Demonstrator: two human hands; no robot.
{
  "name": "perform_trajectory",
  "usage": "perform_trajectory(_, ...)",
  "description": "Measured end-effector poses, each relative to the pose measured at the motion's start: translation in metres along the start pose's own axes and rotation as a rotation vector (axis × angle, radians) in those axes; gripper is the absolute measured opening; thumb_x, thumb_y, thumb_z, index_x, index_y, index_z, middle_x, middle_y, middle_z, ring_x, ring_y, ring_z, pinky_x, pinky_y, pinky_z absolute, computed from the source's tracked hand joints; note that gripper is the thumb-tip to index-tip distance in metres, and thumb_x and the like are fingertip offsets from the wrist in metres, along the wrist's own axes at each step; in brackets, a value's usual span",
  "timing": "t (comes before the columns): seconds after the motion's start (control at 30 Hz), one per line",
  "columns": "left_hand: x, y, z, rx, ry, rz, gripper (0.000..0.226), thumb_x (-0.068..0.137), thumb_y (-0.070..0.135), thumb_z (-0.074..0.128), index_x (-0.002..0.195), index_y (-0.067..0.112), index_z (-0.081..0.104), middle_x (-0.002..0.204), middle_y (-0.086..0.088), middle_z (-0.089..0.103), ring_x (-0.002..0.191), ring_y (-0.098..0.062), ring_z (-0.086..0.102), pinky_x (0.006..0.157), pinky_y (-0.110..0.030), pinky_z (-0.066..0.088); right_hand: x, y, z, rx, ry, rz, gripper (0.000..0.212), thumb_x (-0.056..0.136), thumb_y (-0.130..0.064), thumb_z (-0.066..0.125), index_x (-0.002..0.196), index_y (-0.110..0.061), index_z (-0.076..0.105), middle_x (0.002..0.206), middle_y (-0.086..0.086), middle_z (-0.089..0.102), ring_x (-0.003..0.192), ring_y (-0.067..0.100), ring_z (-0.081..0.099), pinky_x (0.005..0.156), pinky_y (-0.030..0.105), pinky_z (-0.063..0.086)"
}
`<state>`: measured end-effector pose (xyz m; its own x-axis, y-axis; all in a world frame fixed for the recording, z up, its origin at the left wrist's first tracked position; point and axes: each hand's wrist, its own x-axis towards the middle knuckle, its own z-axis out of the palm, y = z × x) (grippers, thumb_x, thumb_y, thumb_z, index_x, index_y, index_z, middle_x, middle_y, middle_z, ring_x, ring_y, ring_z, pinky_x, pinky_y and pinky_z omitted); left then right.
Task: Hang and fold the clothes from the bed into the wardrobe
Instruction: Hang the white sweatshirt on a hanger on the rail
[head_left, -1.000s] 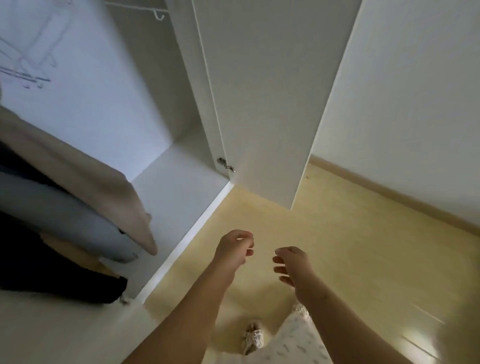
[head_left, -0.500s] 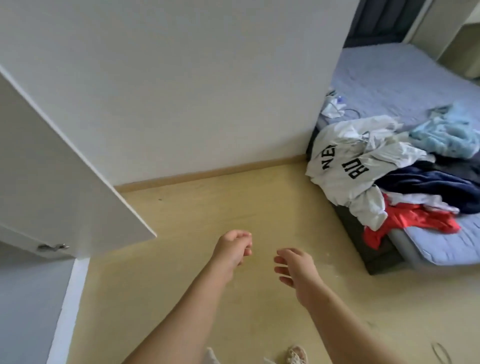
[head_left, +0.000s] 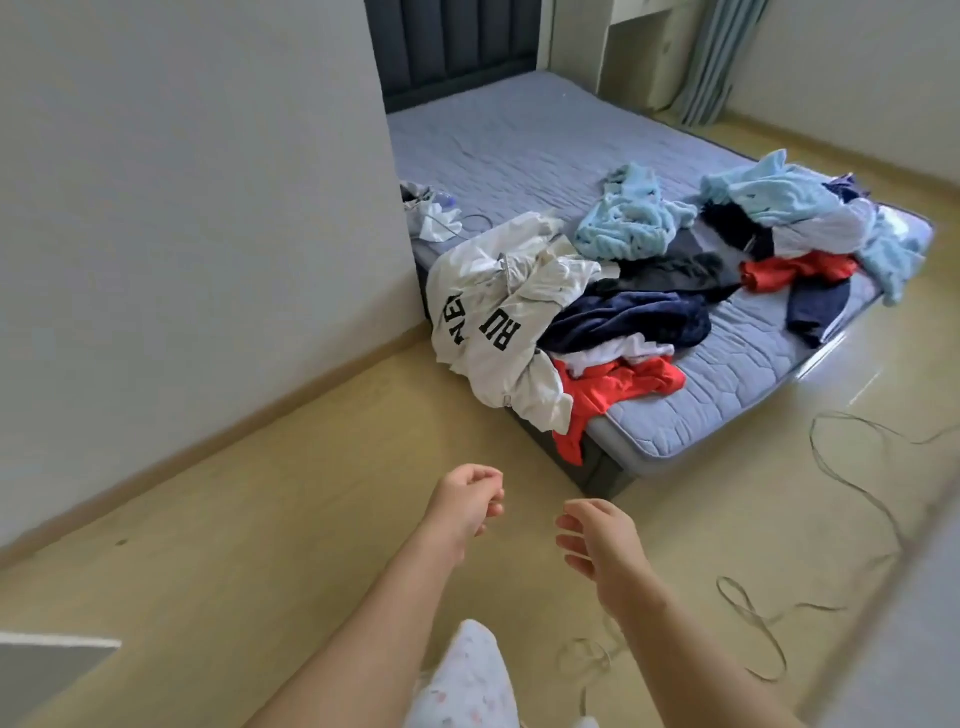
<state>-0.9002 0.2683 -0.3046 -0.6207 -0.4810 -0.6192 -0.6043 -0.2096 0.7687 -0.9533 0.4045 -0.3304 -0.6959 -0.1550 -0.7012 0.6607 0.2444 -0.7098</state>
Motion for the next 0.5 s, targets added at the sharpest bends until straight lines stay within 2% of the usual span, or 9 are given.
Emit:
perform_trajectory(0.17, 0.047, 0.039, 0.041, 0.059, -0.079, 0.020, 0.015, 0.093, 0.016, 0.050, 0.083, 0.023, 0.058, 0.077, 0.004, 0.059, 0.066, -0.008, 0.055, 0.059, -0.022, 0.038, 0.039, -0.034, -0.025, 0.062, 0.071, 0.008, 0.009, 0.089, -0.014, 0.052, 0.082, -0.015, 0.057, 0.080, 0.004, 0.060, 0.067, 0.018, 0.055, 0.062, 0.026, 0.040)
perform_trajectory(0.3, 0.103, 0.076, 0.066, 0.059, -0.128, 0.023, 0.012, 0.093, 0.013, 0.049, 0.088, 0.020, 0.058, 0.075, 0.003, 0.058, 0.063, -0.008, 0.054, 0.057, -0.021, 0.037, 0.090, -0.075, -0.034, 0.085, 0.108, -0.017, 0.009, 0.088, -0.008, 0.049, 0.080, -0.007, 0.053, 0.071, 0.004, 0.055, 0.059, 0.016, 0.046, 0.056, 0.023, 0.033)
perform_trajectory(0.4, 0.153, 0.113, 0.077, 0.078, -0.152, 0.025, 0.013, 0.092, 0.010, 0.048, 0.090, 0.019, 0.058, 0.076, 0.002, 0.058, 0.065, -0.009, 0.053, 0.058, -0.021, 0.037, 0.136, -0.117, -0.030, 0.082, 0.115, -0.010, 0.007, 0.088, -0.003, 0.046, 0.089, -0.004, 0.053, 0.068, 0.004, 0.050, 0.055, 0.016, 0.041, 0.052, 0.021, 0.028)
perform_trajectory(0.5, 0.206, 0.152, 0.082, 0.113, -0.146, 0.010, 0.016, 0.092, 0.009, 0.047, 0.088, 0.020, 0.057, 0.075, 0.001, 0.056, 0.066, -0.010, 0.051, 0.055, -0.019, 0.037, 0.181, -0.163, -0.019, 0.034, 0.123, 0.025, 0.011, 0.088, -0.003, 0.047, 0.080, -0.007, 0.052, 0.067, 0.003, 0.051, 0.055, 0.015, 0.045, 0.052, 0.020, 0.033)
